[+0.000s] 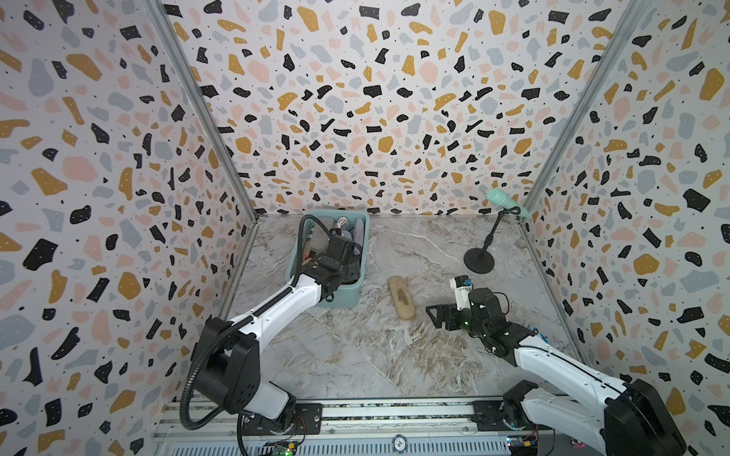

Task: Put the glasses cases into the storage boxes
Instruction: Place the glasses case in the storage box, then adjust the glasses case in the storage box.

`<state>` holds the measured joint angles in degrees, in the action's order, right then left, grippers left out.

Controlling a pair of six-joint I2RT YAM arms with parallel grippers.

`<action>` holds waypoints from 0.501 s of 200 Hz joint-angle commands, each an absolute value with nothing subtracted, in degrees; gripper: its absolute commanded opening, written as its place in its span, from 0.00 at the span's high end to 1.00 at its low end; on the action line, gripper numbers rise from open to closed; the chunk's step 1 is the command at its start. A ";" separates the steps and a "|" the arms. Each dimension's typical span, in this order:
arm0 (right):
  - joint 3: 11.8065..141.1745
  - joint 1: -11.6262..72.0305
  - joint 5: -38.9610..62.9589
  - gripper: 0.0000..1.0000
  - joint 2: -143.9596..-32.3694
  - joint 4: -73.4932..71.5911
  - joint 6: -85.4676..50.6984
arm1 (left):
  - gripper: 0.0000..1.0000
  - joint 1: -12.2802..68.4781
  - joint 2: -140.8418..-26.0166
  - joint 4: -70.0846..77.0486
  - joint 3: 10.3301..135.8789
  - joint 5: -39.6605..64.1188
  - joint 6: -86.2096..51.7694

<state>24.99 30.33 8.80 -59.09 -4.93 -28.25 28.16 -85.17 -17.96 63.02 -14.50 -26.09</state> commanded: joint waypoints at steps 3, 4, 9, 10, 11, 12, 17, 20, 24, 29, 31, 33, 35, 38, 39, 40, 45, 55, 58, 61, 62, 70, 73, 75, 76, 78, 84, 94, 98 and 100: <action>24.44 30.32 8.93 0.07 -59.01 -5.93 -28.60 | 0.20 28.65 -83.44 -18.47 63.63 -10.75 -24.75; 24.48 30.28 8.95 0.07 -58.99 -5.91 -28.58 | 0.20 28.65 -83.42 -18.55 63.72 -10.69 -24.72; 24.44 30.26 8.88 0.07 -58.91 -5.90 -28.50 | 0.19 28.59 -83.41 -18.98 64.13 -10.59 -24.66; 24.44 30.25 8.88 0.07 -58.90 -5.89 -28.49 | 0.18 28.62 -83.41 -19.03 64.19 -10.61 -24.63; 24.44 30.28 8.92 0.07 -58.89 -5.85 -28.48 | 0.18 28.59 -83.36 -19.05 64.26 -10.58 -24.67; 24.43 30.26 8.90 0.07 -58.89 -5.87 -28.48 | 0.18 28.62 -83.34 -19.15 64.30 -10.56 -24.68; 24.46 30.31 8.81 0.07 -58.87 -5.84 -28.48 | 0.16 28.57 -83.15 -19.39 64.68 -10.58 -24.66; 24.45 30.32 8.80 0.07 -58.85 -5.83 -28.48 | 0.15 28.60 -83.05 -19.52 64.84 -10.62 -24.62; 24.49 30.30 8.82 0.07 -58.74 -5.78 -28.48 | 0.13 28.63 -82.95 -19.66 65.10 -10.56 -24.61; 24.52 30.30 8.72 0.07 -58.65 -5.75 -28.41 | 0.12 28.61 -82.66 -19.83 65.37 -10.61 -24.61; 24.52 30.25 8.71 0.07 -58.63 -5.72 -28.41 | 0.12 28.60 -82.65 -19.85 65.45 -10.59 -24.54; 24.52 30.28 8.72 0.07 -58.62 -5.71 -28.40 | 0.12 28.62 -82.60 -19.93 65.63 -10.69 -24.53; 24.52 30.31 8.71 0.07 -58.58 -5.63 -28.39 | 0.12 28.60 -82.53 -19.99 65.71 -10.71 -24.52; 24.52 30.32 8.75 0.07 -58.54 -5.63 -28.39 | 0.12 28.65 -82.33 -20.03 65.86 -10.78 -24.44; 24.52 30.28 8.72 0.07 -58.49 -5.63 -28.39 | 0.12 28.65 -82.25 -20.04 65.89 -10.75 -24.40; 24.57 30.26 8.71 0.07 -58.47 -5.58 -28.39 | 0.12 28.61 -82.26 -20.08 65.95 -10.74 -24.37; 24.52 30.32 8.68 0.07 -58.38 -5.62 -28.37 | 0.12 28.58 -82.08 -20.25 66.23 -11.09 -24.36; 24.45 30.31 8.62 0.07 -58.23 -5.44 -28.30 | 0.11 28.57 -81.72 -20.78 66.86 -11.62 -24.26; 24.44 30.28 8.61 0.07 -58.19 -5.37 -28.30 | 0.11 28.61 -81.59 -20.82 67.10 -11.68 -24.14; 24.43 30.28 8.64 0.07 -58.11 -5.36 -28.34 | 0.11 28.58 -81.52 -20.96 67.26 -11.69 -24.11; 24.43 30.26 8.62 0.07 -58.15 -5.36 -28.37 | 0.11 28.57 -81.41 -20.98 67.34 -11.73 -24.10; 24.41 30.25 8.54 0.07 -57.99 -5.22 -28.27 | 0.11 28.61 -80.98 -21.18 67.86 -12.05 -24.15; 24.35 30.27 8.53 0.07 -57.93 -5.11 -28.22 | 0.11 28.61 -80.83 -21.25 68.05 -12.14 -24.15; 24.37 30.27 8.59 0.07 -57.90 -5.06 -28.24 | 0.11 28.58 -80.68 -21.26 68.14 -12.15 -24.16; 24.36 30.29 8.56 0.07 -57.87 -5.08 -28.22 | 0.11 28.57 -80.59 -21.27 68.22 -12.14 -24.17; 24.35 30.25 8.53 0.07 -57.84 -5.05 -28.22 | 0.11 28.57 -80.46 -21.29 68.27 -12.26 -24.10; 24.43 30.25 8.56 0.07 -57.74 -4.97 -28.21 | 0.11 28.58 -79.95 -21.36 68.59 -12.56 -24.15; 24.37 30.28 8.45 0.07 -57.49 -4.76 -28.21 | 0.11 28.61 -79.05 -21.37 69.12 -13.42 -24.16; 24.35 30.24 8.44 0.07 -57.42 -4.77 -28.21 | 0.11 28.62 -78.47 -21.15 69.14 -13.93 -24.04; 24.35 30.28 8.44 0.07 -57.35 -4.69 -28.28 | 0.11 28.58 -78.26 -21.02 69.12 -14.25 -24.00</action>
